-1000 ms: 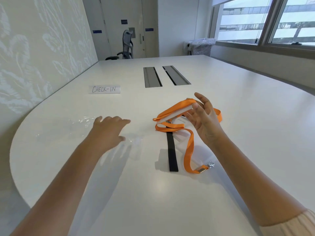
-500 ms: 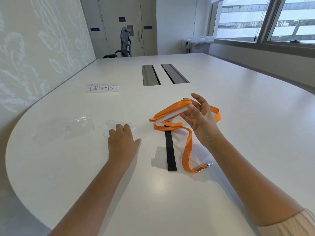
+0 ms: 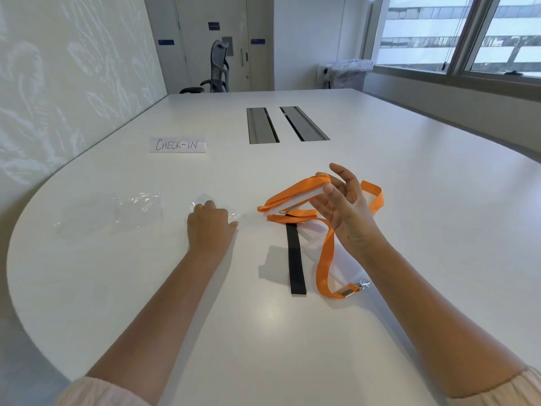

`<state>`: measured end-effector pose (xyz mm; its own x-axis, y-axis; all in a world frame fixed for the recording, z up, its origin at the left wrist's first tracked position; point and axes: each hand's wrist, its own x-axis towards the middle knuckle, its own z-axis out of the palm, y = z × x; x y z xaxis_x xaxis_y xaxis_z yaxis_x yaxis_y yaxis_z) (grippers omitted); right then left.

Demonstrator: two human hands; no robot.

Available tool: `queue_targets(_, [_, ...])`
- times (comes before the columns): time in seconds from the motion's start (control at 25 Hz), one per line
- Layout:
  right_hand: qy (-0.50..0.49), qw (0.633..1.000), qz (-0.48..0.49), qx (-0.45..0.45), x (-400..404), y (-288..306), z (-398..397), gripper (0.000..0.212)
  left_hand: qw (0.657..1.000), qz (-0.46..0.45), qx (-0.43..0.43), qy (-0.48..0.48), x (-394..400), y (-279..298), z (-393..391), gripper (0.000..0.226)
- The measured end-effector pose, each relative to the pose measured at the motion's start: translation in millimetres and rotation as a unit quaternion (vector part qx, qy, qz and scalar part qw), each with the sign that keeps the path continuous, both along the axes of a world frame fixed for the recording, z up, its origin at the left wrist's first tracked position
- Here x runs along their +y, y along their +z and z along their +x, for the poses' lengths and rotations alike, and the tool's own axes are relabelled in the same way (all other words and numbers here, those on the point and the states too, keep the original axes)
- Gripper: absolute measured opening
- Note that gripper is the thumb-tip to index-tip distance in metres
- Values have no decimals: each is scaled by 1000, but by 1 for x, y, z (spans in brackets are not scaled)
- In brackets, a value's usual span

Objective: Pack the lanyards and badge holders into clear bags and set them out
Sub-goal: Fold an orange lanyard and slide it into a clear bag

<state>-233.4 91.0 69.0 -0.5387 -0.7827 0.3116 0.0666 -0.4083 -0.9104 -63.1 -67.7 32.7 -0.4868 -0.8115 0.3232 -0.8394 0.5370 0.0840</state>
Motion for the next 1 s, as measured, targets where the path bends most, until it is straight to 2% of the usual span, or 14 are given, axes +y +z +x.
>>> queue_targets(0.12, [5,1000,0,-6,1,-1,1,78,991,88,97,-5,7,0,6,40])
queue_targets(0.16, [7,1000,0,-10,1,-2,1,74,990,98,105,-5,7,-1,8,42])
queue_targets(0.24, [9,1000,1,-16,1,-5,-1,67,993,90,78,-9,9,-1,8,34])
queue_targets(0.36, [9,1000,2,-22,0,-5,0,78,994,75,82,-23,5,-1,6,15])
queue_targets(0.52, [6,1000,3,-29,-1,-5,1,85,989,79,124,-21,0,-3,11,15])
queue_targets(0.6, [4,1000,0,-29,-1,-5,2,86,987,45,152,-28,2,1,11,15])
queue_targets(0.72, [24,998,-13,-51,-1,-3,4,85,975,22,193,-104,9,7,7,18])
queue_targets(0.84, [62,994,-21,-87,1,-3,5,84,950,149,193,-195,20,3,3,23])
queue_targets(0.92, [73,993,-19,-85,1,-3,4,85,928,224,228,-192,24,1,3,18])
queue_targets(1.0, [80,995,-8,-59,2,-4,6,84,917,250,263,-168,25,1,3,13])
